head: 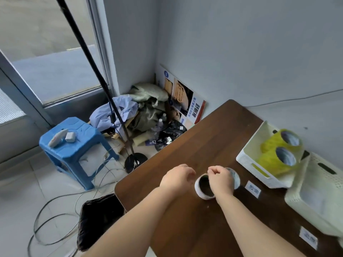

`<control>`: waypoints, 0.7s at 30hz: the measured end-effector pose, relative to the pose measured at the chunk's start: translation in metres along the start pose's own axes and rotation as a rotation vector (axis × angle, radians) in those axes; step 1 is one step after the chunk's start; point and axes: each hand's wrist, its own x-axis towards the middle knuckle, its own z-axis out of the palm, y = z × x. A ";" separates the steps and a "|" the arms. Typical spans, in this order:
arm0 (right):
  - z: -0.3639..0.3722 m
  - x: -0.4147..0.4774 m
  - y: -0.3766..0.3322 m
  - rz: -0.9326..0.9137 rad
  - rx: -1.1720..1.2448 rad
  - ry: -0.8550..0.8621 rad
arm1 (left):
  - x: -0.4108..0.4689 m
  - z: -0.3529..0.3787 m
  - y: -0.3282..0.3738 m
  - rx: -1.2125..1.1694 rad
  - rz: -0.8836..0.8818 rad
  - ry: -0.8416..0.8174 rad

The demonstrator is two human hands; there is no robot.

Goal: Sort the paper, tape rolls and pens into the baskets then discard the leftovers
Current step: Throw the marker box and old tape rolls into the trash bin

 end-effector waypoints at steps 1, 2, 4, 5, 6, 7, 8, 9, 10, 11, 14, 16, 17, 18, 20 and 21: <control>-0.006 0.005 0.009 0.032 -0.006 0.011 | 0.004 0.007 0.007 0.032 0.045 -0.059; -0.011 0.008 0.017 0.061 -0.018 0.011 | 0.008 0.014 0.014 0.072 0.084 -0.114; -0.018 0.014 0.032 0.099 -0.053 -0.019 | 0.014 0.028 0.025 0.157 0.129 -0.195; -0.020 0.016 0.038 0.107 -0.070 -0.046 | 0.016 0.035 0.029 0.193 0.131 -0.226; -0.020 0.018 0.044 0.113 -0.078 -0.072 | 0.018 0.041 0.031 0.228 0.121 -0.254; -0.021 0.019 0.048 0.122 -0.076 -0.096 | 0.019 0.046 0.032 0.262 0.106 -0.278; -0.020 0.020 0.051 0.131 -0.069 -0.118 | 0.020 0.050 0.032 0.295 0.094 -0.297; -0.019 0.021 0.054 0.133 -0.066 -0.132 | 0.021 0.053 0.030 0.324 0.086 -0.309; -0.018 0.021 0.055 0.129 -0.068 -0.141 | 0.021 0.054 0.029 0.349 0.079 -0.316; -0.017 0.022 0.057 0.118 -0.071 -0.143 | 0.022 0.055 0.026 0.371 0.071 -0.319; -0.016 0.023 0.057 0.081 -0.081 -0.138 | 0.020 0.053 0.019 0.438 0.044 -0.313; -0.013 0.022 0.055 0.048 -0.104 -0.152 | 0.017 0.050 0.012 0.477 0.017 -0.308; -0.010 0.020 0.052 0.025 -0.114 -0.163 | 0.015 0.047 0.007 0.492 0.004 -0.302; -0.007 0.018 0.048 0.003 -0.117 -0.171 | 0.012 0.044 0.003 0.499 -0.011 -0.286; 0.000 0.011 0.038 -0.035 -0.107 -0.176 | 0.006 0.034 -0.007 0.465 -0.046 -0.213; 0.004 0.008 0.031 -0.055 -0.101 -0.176 | 0.003 0.028 -0.012 0.434 -0.064 -0.158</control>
